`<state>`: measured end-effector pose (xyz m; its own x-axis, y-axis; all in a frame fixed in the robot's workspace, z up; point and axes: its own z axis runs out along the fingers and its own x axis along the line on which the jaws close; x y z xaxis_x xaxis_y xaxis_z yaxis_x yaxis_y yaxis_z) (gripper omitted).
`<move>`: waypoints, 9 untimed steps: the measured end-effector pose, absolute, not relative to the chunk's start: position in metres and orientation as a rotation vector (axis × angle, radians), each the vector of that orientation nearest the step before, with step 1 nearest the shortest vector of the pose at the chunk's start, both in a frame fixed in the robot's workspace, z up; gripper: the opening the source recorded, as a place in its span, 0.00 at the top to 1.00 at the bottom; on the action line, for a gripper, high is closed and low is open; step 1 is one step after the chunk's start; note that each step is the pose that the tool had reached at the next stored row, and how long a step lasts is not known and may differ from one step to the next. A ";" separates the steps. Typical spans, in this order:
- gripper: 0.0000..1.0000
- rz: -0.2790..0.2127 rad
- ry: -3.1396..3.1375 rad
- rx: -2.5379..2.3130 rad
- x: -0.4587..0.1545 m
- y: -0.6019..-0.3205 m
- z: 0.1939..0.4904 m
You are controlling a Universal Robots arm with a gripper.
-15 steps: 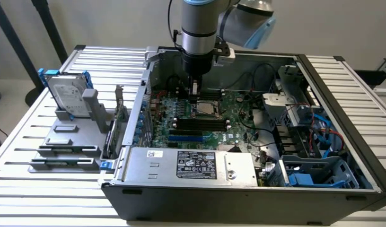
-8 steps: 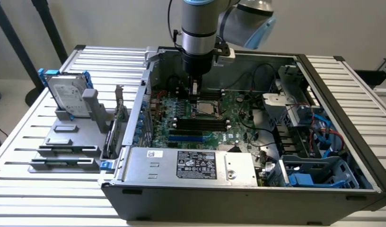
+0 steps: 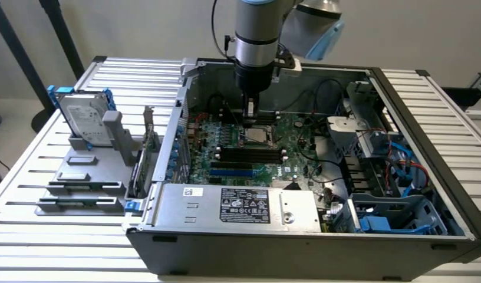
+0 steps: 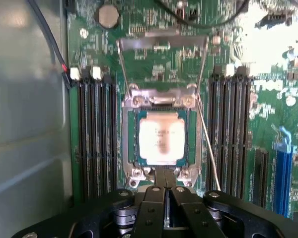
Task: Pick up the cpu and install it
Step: 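Close the cpu cover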
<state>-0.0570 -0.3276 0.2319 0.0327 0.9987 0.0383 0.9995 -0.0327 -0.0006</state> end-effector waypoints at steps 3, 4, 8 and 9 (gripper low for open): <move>0.89 -0.049 -2.163 -2.234 -0.043 -0.329 0.239; 0.89 -0.050 -2.161 -2.234 -0.039 -0.330 0.241; 0.89 -0.060 -2.156 -2.228 -0.021 -0.332 0.250; 0.89 -0.064 -2.155 -2.226 -0.016 -0.332 0.251</move>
